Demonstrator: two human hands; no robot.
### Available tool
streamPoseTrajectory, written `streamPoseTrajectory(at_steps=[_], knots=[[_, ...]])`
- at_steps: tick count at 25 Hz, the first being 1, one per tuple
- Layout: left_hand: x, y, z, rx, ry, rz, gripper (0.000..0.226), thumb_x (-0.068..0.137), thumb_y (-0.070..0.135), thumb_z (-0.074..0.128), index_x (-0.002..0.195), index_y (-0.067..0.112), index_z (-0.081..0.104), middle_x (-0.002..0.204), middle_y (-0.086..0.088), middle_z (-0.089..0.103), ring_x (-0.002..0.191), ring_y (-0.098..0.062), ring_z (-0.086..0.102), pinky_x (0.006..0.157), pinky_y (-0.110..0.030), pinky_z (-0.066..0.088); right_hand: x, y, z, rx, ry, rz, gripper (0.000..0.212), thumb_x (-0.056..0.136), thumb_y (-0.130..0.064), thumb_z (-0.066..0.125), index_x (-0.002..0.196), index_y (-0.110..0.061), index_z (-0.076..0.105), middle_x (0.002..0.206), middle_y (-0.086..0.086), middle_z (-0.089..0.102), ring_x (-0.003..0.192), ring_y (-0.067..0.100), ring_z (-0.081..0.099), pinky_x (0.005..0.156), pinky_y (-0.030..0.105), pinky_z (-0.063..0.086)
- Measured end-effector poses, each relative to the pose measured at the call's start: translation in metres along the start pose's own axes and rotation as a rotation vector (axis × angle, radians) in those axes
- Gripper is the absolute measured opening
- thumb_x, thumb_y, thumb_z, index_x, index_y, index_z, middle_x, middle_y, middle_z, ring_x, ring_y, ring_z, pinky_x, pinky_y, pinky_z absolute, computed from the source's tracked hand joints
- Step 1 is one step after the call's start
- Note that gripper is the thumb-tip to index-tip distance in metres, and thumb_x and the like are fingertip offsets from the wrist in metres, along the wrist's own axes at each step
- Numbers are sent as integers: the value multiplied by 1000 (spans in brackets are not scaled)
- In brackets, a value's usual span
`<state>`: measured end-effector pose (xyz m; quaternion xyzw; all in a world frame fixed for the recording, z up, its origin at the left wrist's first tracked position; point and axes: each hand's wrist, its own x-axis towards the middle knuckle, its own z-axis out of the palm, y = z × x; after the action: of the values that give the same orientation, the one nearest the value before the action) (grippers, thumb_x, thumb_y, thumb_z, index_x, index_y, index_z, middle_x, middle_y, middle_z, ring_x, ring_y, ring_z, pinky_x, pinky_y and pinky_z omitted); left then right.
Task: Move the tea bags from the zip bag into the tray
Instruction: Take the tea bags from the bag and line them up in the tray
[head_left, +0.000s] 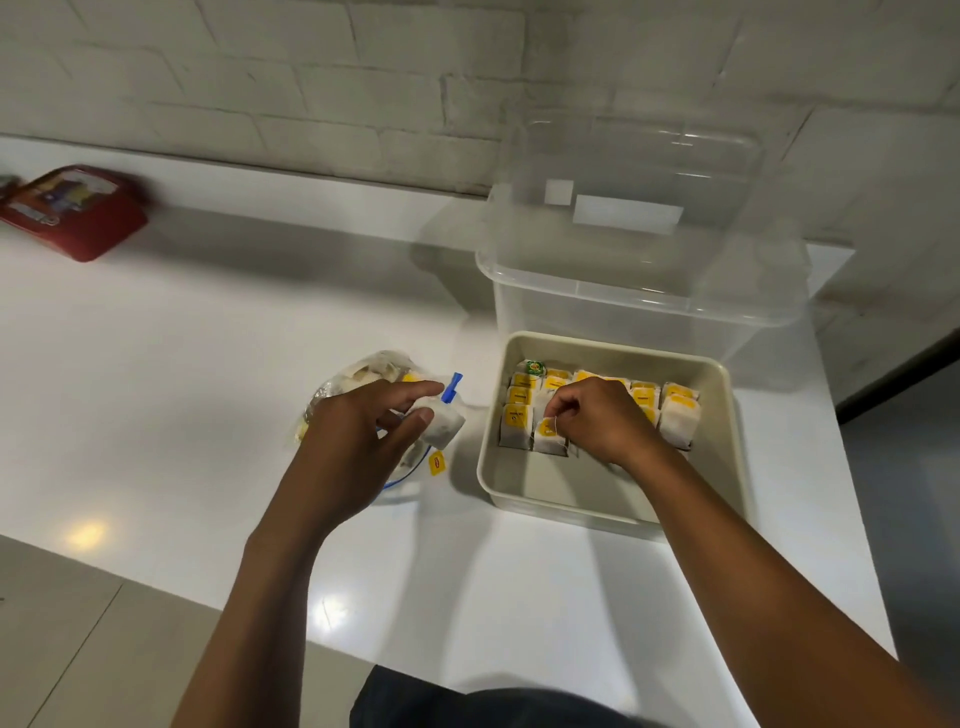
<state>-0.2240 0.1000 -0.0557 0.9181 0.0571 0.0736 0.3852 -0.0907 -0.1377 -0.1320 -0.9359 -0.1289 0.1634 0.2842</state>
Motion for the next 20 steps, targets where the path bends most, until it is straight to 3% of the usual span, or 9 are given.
streamPoseTrajectory(at_steps=[2, 6, 10, 13, 16, 18, 20], knots=[[-1, -3, 2, -4, -1, 4, 28, 92, 21, 67, 113, 39, 71, 89, 21, 67, 83, 7, 62, 71, -2, 40, 0, 0, 4, -42, 36, -4, 22, 82, -11, 62, 83, -27, 77, 86, -7, 71, 85, 16, 66, 70, 26, 51], [0, -7, 7, -37, -24, -17, 25, 90, 22, 71, 107, 40, 70, 85, 12, 69, 80, -1, 64, 72, -6, 44, 1, -2, 5, -148, 92, 23, 17, 84, -18, 61, 84, -30, 74, 92, -9, 70, 86, 20, 64, 63, 25, 43], [4, -6, 11, -92, -12, -23, 13, 85, 24, 76, 93, 29, 67, 80, 11, 69, 76, -9, 65, 71, -18, 51, 6, -1, 7, -185, 140, 64, 12, 83, -22, 62, 85, -29, 72, 93, -5, 72, 83, 21, 64, 62, 25, 42], [7, 0, 15, -91, -5, 0, 10, 85, 24, 76, 86, 28, 67, 78, 15, 67, 75, -8, 63, 68, -11, 46, 4, -3, 4, -209, 192, 52, 9, 85, -29, 62, 88, -29, 71, 91, -6, 72, 85, 22, 65, 64, 27, 47], [13, 11, 22, -57, -25, 96, 11, 86, 23, 75, 81, 31, 70, 79, 17, 67, 76, -10, 62, 67, -11, 42, -14, -18, -10, 40, 336, -81, 9, 90, -28, 62, 88, -29, 71, 86, -13, 72, 81, 10, 65, 69, 27, 51], [20, 19, 32, -59, -57, 148, 6, 86, 24, 75, 85, 30, 75, 75, 15, 67, 74, -9, 62, 64, -10, 39, -37, -35, -24, 381, 242, -174, 13, 92, -20, 62, 92, -27, 74, 87, -15, 73, 77, 6, 65, 71, 24, 53], [26, 26, 42, -68, -88, 169, 6, 86, 28, 75, 90, 30, 78, 78, 14, 69, 72, -8, 61, 63, -11, 39, -60, -42, -34, 468, 127, -236, 22, 91, -10, 60, 95, -27, 74, 90, -14, 73, 77, 7, 64, 74, 23, 53]])
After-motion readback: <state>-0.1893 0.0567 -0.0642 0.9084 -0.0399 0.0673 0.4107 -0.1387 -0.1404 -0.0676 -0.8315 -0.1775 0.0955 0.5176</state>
